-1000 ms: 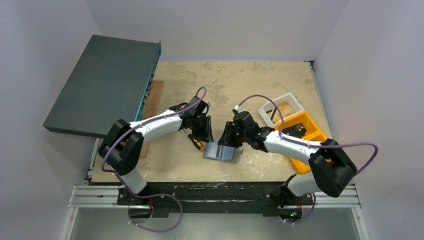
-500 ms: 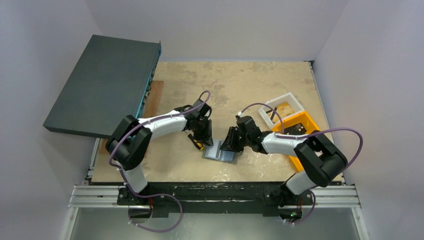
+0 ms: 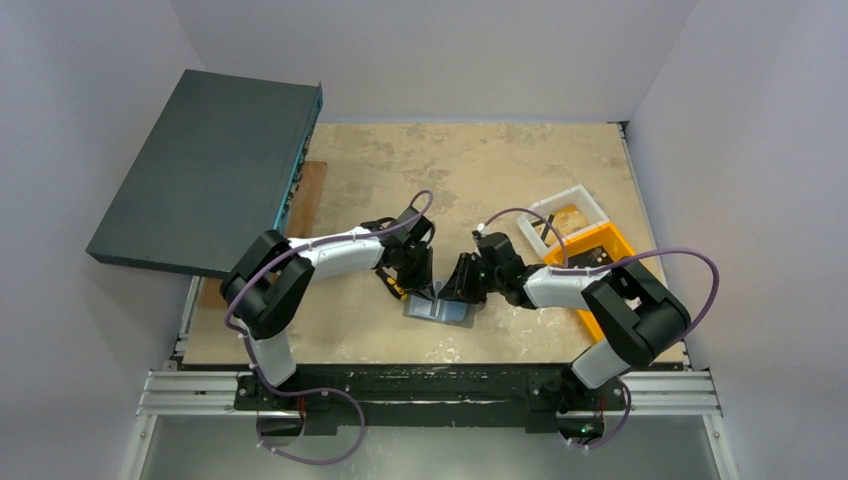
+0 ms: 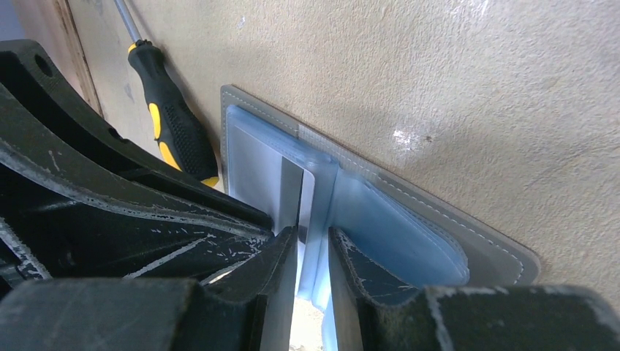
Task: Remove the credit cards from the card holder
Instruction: Remove the credit card from the card holder.
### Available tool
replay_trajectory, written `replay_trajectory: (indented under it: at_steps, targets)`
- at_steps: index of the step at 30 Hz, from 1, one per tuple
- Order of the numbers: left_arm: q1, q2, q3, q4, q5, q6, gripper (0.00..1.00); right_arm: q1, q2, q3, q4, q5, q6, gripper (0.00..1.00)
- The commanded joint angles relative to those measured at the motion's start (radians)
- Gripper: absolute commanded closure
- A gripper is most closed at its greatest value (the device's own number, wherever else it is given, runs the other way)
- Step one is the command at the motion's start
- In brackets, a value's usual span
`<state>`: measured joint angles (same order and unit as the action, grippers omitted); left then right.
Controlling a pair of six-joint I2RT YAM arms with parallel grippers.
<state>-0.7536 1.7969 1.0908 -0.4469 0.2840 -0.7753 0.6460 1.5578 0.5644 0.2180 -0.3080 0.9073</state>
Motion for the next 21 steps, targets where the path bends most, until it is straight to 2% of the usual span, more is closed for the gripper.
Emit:
replay_trajectory:
  at_steps: [1, 5, 10, 21]
  targets:
    - [-0.003, -0.036, -0.011, -0.024, -0.072, 0.000, 0.88, -0.011, 0.024, -0.032, 0.017, 0.017, -0.009, 0.77]
    - [0.001, -0.075, 0.004, -0.085, -0.158, 0.031, 0.81, -0.013, 0.031, -0.047, 0.036, 0.008, -0.006, 0.77]
    - [0.015, -0.087, 0.006, -0.105, -0.200, 0.050, 0.80, -0.013, 0.037, -0.056, 0.052, 0.003, 0.002, 0.77]
    - [0.013, -0.029, 0.014, -0.065, -0.142, 0.059, 0.83, -0.015, 0.014, -0.077, 0.076, -0.005, 0.013, 0.75]
